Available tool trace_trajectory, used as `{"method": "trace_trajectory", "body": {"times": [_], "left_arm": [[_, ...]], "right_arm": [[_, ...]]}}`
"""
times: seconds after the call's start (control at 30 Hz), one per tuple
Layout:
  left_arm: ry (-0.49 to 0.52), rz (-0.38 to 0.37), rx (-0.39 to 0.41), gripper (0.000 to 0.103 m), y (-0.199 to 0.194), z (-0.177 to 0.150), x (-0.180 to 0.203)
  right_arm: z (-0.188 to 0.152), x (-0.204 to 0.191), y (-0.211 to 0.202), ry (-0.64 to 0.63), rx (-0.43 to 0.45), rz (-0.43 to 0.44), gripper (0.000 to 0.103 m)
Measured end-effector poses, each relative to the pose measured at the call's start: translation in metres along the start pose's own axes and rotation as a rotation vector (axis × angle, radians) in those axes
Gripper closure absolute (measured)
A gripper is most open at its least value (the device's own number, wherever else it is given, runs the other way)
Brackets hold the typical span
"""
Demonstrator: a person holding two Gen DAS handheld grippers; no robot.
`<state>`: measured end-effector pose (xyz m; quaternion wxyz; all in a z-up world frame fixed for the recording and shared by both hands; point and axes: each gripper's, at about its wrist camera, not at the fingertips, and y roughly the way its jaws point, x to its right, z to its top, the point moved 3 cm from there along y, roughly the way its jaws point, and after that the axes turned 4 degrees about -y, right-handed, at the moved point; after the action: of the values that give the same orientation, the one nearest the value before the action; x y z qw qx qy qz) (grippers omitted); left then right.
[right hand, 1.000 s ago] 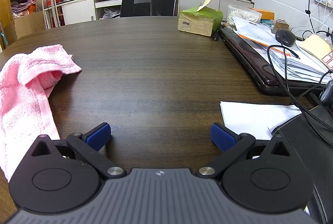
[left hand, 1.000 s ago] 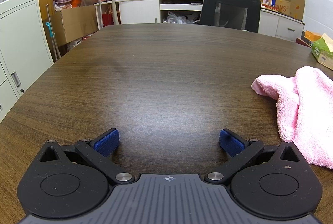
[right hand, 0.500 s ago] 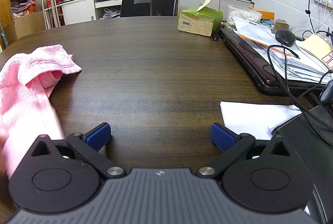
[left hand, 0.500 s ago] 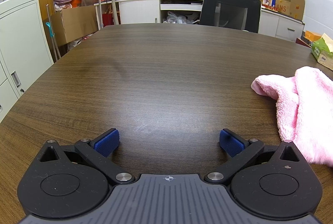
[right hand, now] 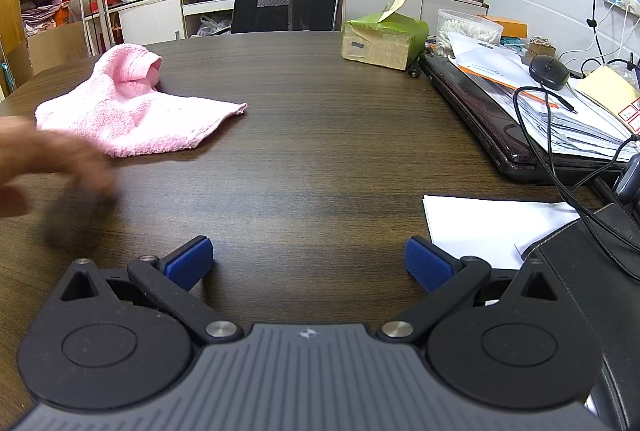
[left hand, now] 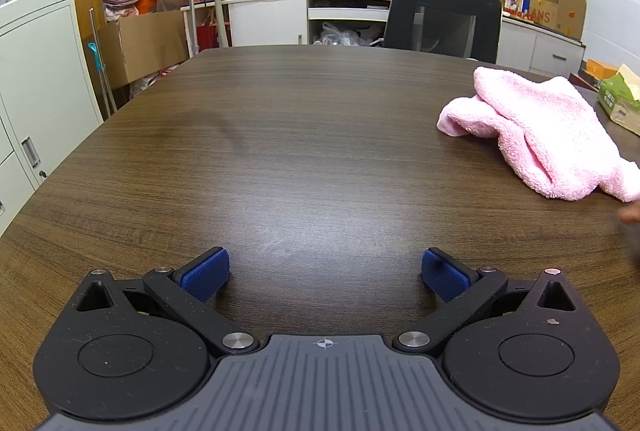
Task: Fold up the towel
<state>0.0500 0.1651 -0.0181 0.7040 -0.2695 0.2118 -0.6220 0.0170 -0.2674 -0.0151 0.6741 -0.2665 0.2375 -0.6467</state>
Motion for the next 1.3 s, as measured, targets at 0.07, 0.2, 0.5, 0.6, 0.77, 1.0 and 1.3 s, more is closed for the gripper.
{"method": "trace_trajectory", "body": {"times": [0.07, 0.2, 0.5, 0.6, 0.77, 1.0, 1.3], "left_arm": [[0.0, 0.0, 0.0, 0.0, 0.0, -0.0001, 0.0], [0.0, 0.0, 0.0, 0.0, 0.0, -0.0001, -0.0001], [0.001, 0.001, -0.001, 0.0, -0.0002, -0.0001, -0.0004], [0.001, 0.002, -0.001, 0.0, -0.0004, 0.0, -0.0004], [0.0, 0.004, -0.001, 0.0, -0.0001, 0.0004, -0.0003], [-0.003, 0.007, -0.001, 0.0, 0.0001, 0.0005, 0.0004], [-0.007, 0.013, 0.0, 0.0, 0.0005, 0.0011, 0.0016]], "right_arm": [[0.0, 0.0, 0.0, 0.0, 0.0, 0.0, 0.0], [0.0, 0.0, 0.0, 0.0, 0.0, 0.0, 0.0], [0.0, 0.0, 0.0, 0.0, 0.0, 0.0, 0.0], [0.0001, 0.0, 0.0001, 0.0, 0.0, 0.0, 0.0], [0.0001, 0.0, 0.0, 0.0, 0.0, 0.0, 0.0], [0.0001, 0.0, 0.0, 0.0, 0.0, 0.0, 0.0], [0.0001, -0.0001, 0.0001, 0.002, 0.0, -0.002, 0.0]]}}
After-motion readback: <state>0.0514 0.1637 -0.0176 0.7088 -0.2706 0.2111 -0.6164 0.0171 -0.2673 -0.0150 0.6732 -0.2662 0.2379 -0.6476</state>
